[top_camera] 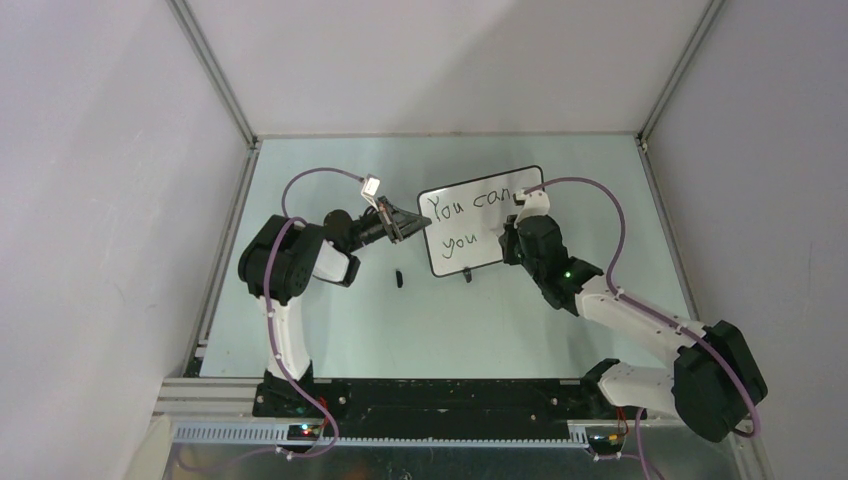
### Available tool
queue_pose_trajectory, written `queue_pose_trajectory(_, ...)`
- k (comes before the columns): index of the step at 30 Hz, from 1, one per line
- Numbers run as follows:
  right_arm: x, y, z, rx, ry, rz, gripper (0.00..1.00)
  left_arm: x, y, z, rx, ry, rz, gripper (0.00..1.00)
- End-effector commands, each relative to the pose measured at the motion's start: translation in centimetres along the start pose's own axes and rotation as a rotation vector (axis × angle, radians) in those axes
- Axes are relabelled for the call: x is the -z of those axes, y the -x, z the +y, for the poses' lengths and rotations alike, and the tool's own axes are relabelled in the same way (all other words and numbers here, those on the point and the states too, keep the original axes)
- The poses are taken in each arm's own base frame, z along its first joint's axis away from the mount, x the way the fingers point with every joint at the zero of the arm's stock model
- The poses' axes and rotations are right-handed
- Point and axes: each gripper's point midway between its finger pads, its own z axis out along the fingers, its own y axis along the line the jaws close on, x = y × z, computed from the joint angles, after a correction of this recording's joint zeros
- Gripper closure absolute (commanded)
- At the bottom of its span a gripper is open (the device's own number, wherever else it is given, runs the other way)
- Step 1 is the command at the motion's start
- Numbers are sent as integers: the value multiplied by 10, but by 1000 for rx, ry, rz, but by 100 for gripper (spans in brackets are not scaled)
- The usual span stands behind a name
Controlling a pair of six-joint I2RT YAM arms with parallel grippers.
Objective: Write a sentence on the whiteboard
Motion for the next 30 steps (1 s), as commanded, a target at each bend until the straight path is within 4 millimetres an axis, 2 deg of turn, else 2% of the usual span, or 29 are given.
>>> queue_pose_trajectory(1,-2,25,6,-22,9,-53,100,-5,20,-20,-66,-69,-32,100)
queue_pose_trajectory(15,-8,27,3,-34,-11,-50,100,-5,21,-22,-66,-71,-32,100)
queue_pose_trajectory(25,-9,21,1,-33,-23,-21,100,-5,21,-23,-67,-73,-31,100)
queue_pose_trajectory(30,-5,12,-2,-25,-32,17,100,-5,22,-23,-70,-74,-34,100)
